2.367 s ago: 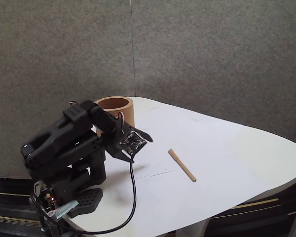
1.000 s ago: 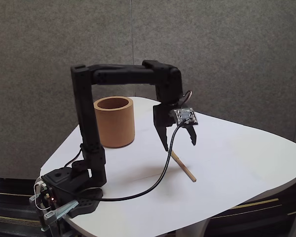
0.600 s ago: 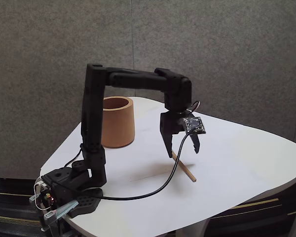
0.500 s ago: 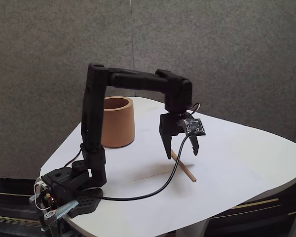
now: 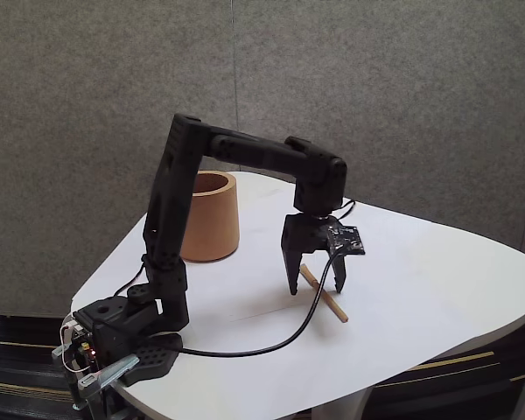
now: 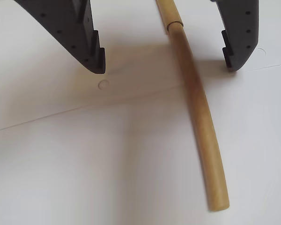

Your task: Grab the pen and put it in the pen holder.

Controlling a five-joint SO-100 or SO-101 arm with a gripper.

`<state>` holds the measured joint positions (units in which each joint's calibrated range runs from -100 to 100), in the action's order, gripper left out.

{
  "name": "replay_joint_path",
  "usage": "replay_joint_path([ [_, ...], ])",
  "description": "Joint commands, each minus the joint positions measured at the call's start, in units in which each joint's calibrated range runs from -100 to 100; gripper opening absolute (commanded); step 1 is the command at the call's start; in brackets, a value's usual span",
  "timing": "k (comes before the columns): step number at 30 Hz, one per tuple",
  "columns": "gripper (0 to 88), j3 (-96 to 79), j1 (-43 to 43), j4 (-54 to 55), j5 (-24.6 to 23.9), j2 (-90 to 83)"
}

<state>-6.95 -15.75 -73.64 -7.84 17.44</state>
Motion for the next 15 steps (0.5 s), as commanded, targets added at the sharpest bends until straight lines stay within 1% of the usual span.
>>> replay_joint_path([
  [1, 36.1, 4.0, -0.4, -1.1, 2.2, 1.3],
  [5, 36.1, 3.9, 0.1, -3.8, 2.7, 2.5],
  [15, 36.1, 1.3, 0.0, -3.2, 3.2, 2.5],
])
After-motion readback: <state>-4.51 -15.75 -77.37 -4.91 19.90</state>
